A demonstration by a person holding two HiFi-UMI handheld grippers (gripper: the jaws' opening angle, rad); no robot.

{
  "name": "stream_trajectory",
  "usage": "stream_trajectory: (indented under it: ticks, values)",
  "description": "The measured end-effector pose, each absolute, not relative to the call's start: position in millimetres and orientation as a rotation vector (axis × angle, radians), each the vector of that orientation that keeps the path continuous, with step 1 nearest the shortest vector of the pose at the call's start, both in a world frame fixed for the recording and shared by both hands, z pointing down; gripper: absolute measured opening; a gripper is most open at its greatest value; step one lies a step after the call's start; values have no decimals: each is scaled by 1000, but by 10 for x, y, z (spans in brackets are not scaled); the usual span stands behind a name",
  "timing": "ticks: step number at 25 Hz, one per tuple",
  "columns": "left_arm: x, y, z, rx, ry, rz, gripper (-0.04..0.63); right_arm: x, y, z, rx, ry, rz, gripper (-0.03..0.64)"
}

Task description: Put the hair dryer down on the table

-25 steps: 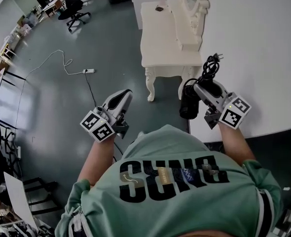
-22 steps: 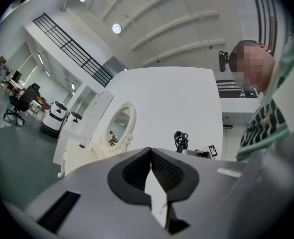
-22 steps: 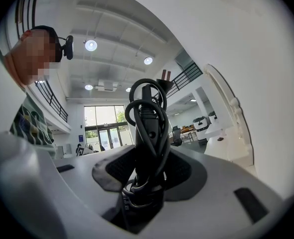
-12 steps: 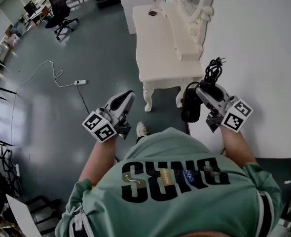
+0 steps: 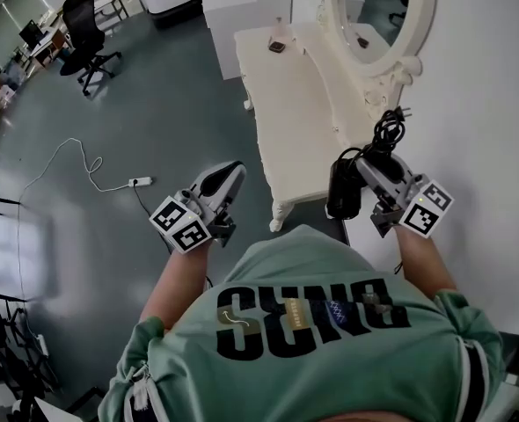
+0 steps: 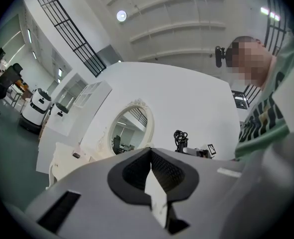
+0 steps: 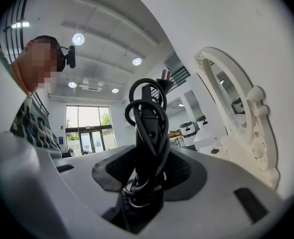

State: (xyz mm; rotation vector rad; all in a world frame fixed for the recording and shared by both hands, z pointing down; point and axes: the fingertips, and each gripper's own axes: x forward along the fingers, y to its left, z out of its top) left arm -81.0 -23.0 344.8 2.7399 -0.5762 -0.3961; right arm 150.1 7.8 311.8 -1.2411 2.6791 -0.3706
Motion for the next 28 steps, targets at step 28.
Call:
stream_trajectory:
  ticks: [28]
  values:
    - [-614,-2779,3723,2657,-895,-304,11,1584,-3018,3576,-1115,2943,-455,158]
